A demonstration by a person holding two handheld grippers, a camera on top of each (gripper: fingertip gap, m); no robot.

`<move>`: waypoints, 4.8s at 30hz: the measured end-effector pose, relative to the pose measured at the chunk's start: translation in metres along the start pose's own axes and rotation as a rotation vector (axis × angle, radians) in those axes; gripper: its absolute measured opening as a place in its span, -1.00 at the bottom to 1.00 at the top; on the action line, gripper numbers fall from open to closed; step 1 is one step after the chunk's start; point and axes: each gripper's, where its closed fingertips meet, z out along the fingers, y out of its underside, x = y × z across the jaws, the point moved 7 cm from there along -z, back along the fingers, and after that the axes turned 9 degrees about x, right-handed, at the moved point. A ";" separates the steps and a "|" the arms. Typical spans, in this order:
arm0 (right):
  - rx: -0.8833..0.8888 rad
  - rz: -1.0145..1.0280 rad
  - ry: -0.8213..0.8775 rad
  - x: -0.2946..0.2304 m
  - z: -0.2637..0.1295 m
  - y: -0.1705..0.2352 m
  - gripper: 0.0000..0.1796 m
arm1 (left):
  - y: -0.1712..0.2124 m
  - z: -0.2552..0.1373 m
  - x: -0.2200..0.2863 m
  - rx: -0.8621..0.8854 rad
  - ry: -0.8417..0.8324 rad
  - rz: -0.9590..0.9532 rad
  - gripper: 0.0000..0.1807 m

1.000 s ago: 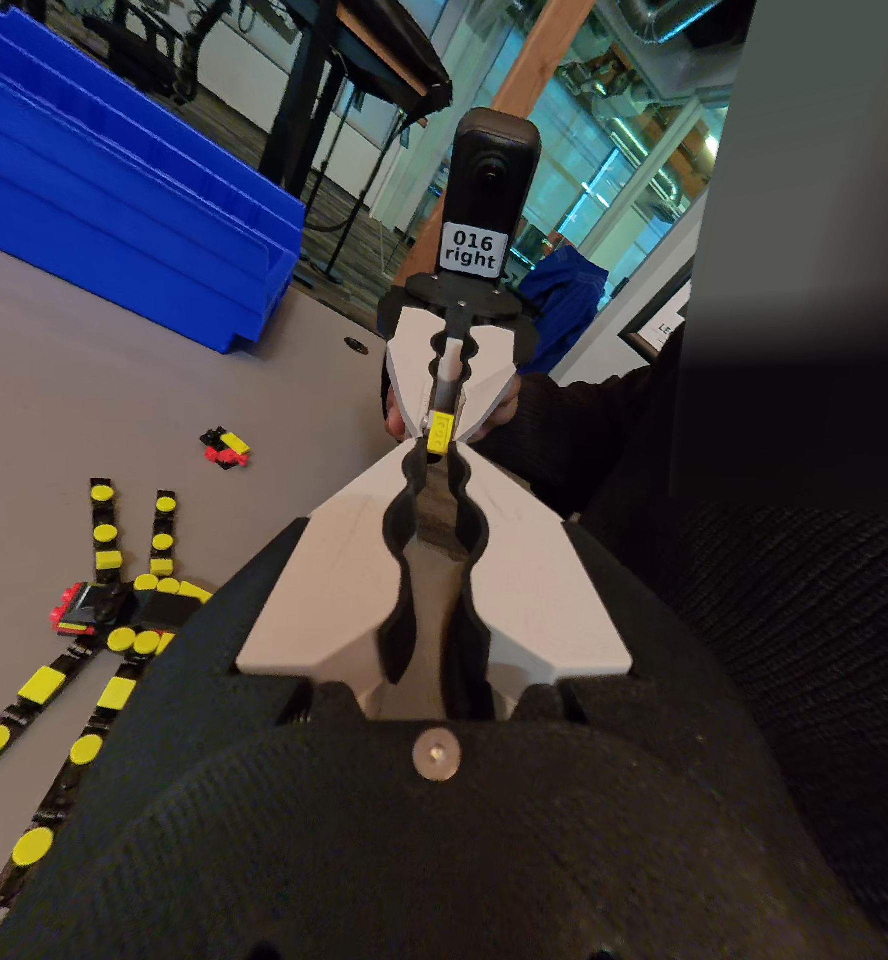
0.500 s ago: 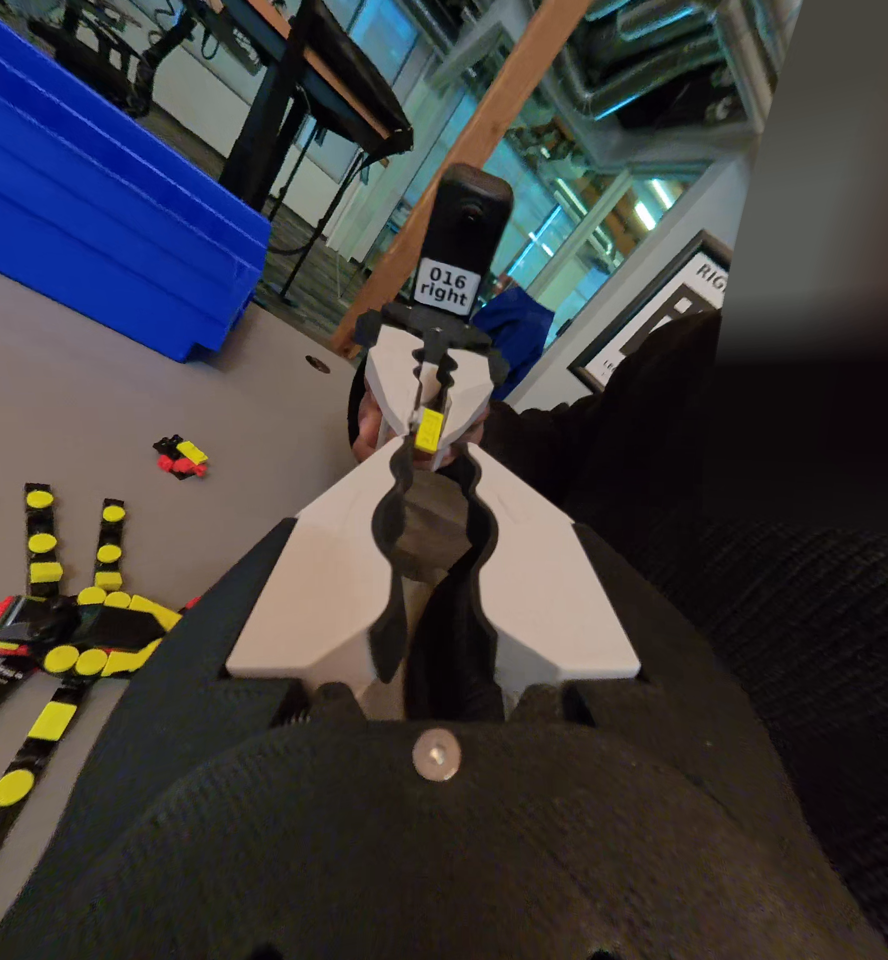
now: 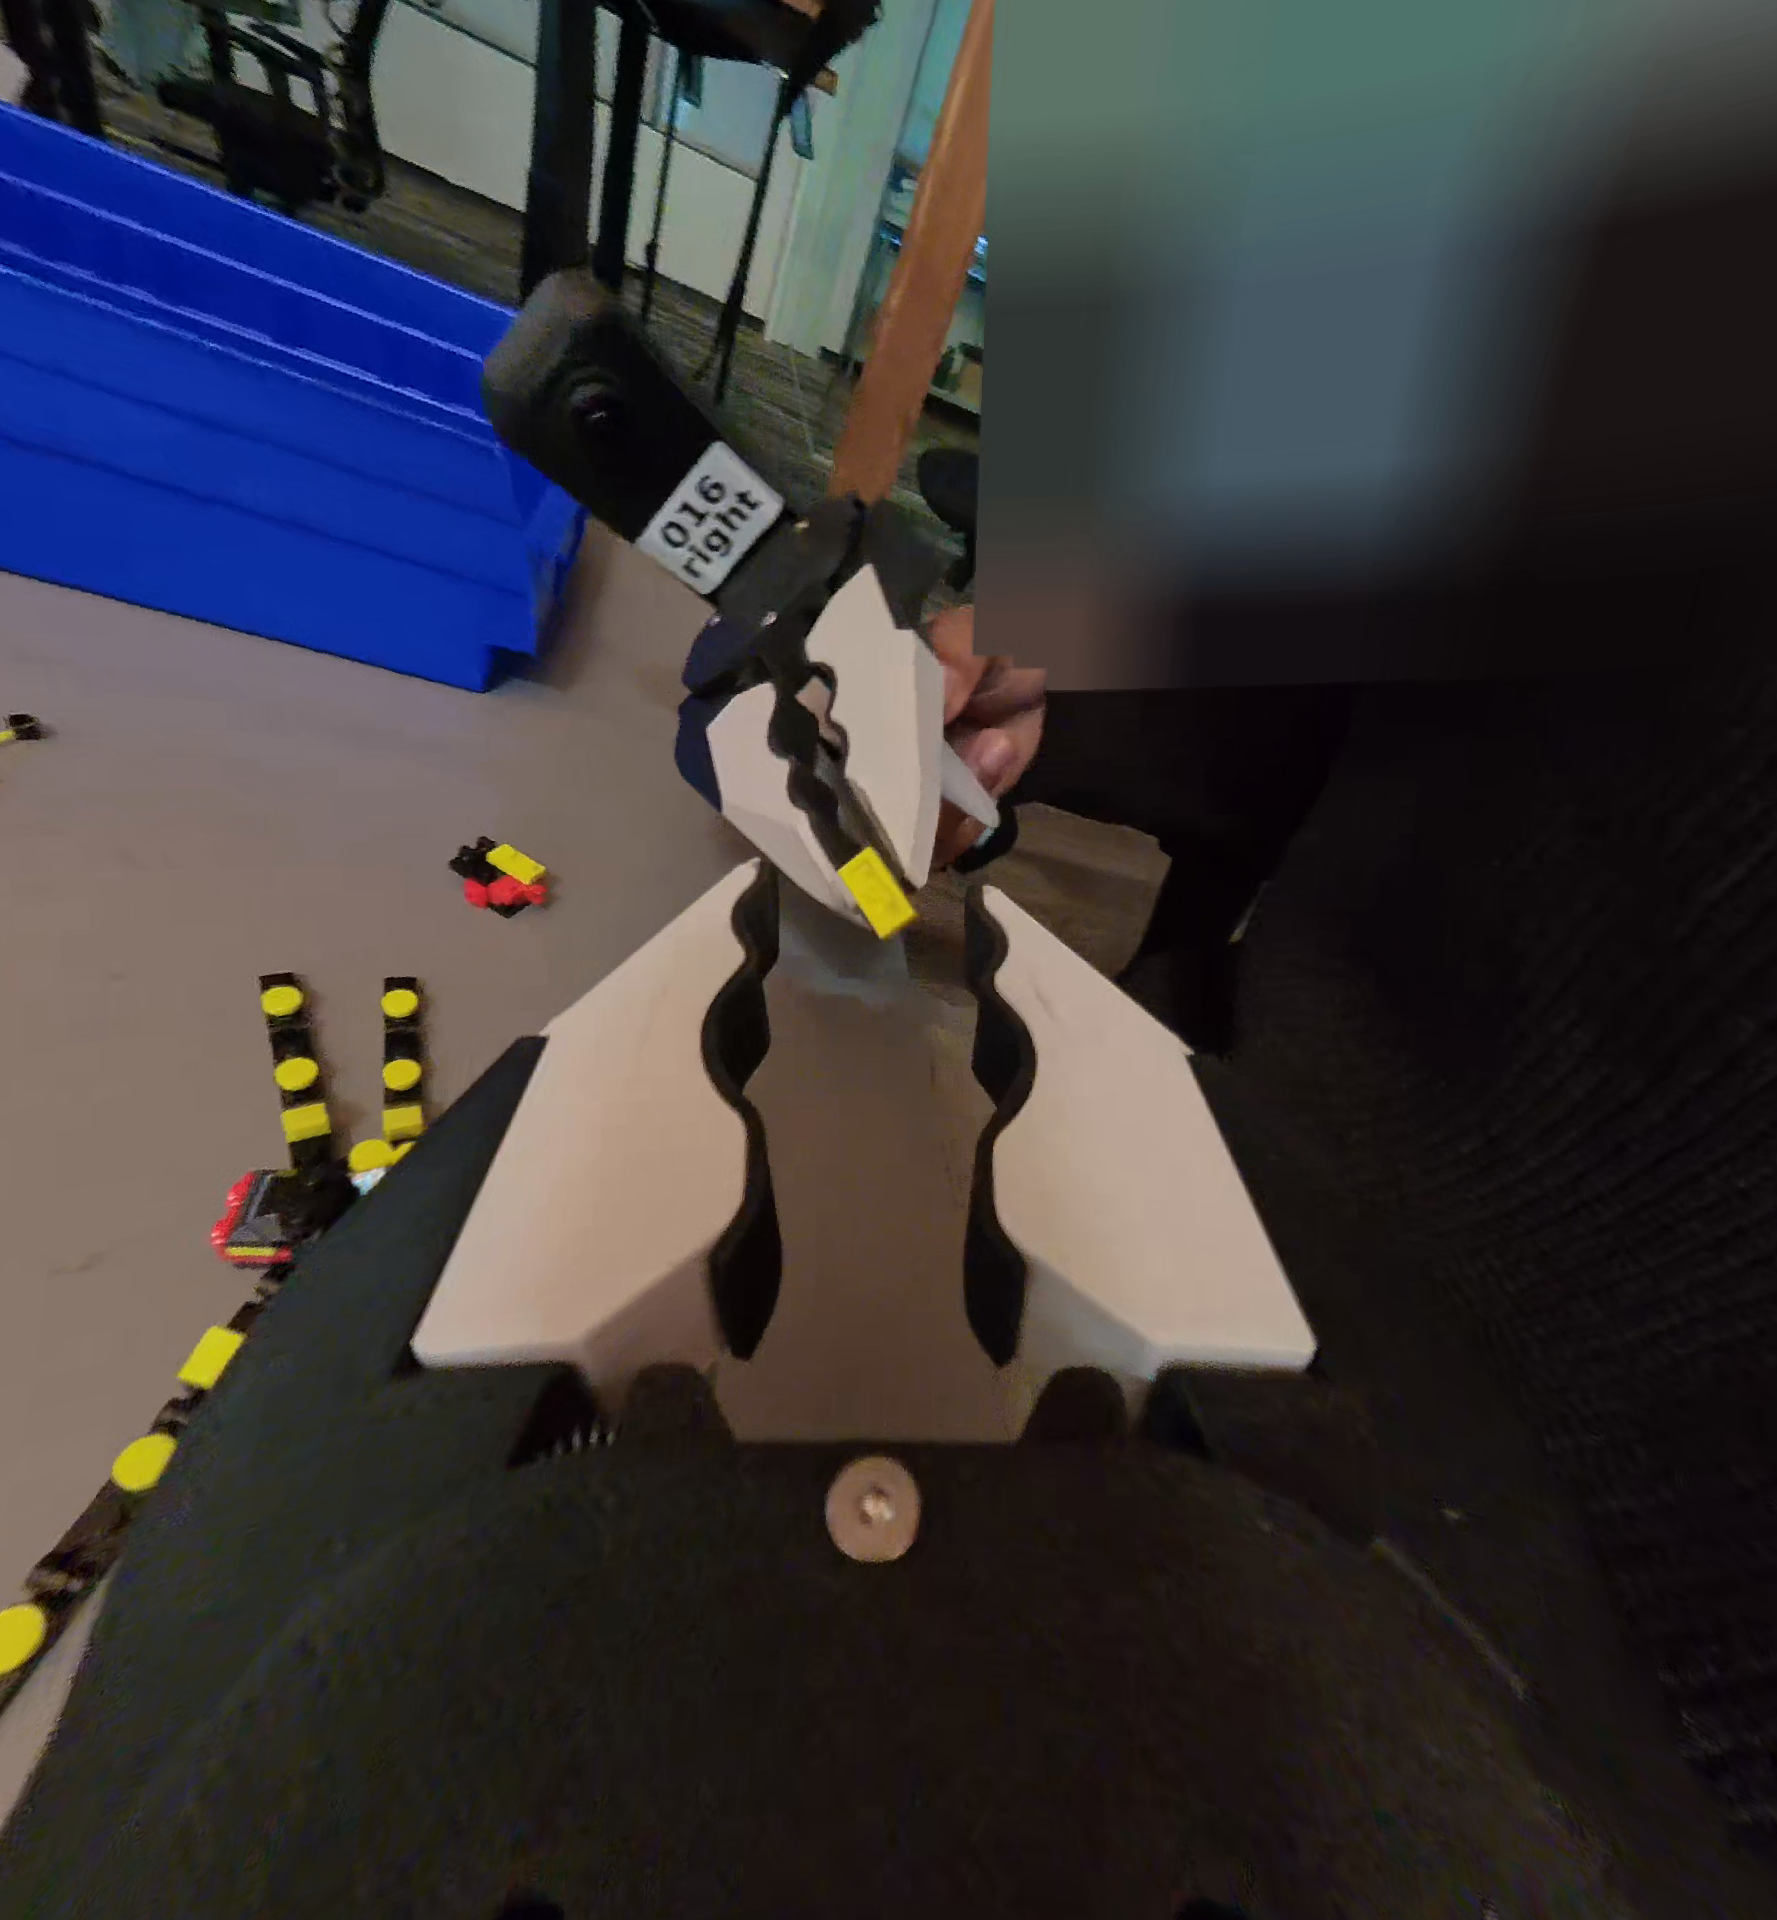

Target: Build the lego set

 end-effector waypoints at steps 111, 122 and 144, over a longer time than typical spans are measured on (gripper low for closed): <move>-0.127 -0.741 0.277 -0.016 0.011 -0.002 -0.88 | -0.001 0.002 -0.009 0.064 -0.006 -0.220 -0.92; -0.186 -0.842 0.355 -0.013 0.013 0.001 -0.89 | 0.003 0.000 -0.013 0.032 0.001 -0.248 -0.88; -0.224 -0.895 0.292 0.004 0.027 -0.009 -0.89 | -0.002 -0.034 -0.007 0.118 -0.120 -0.169 -0.93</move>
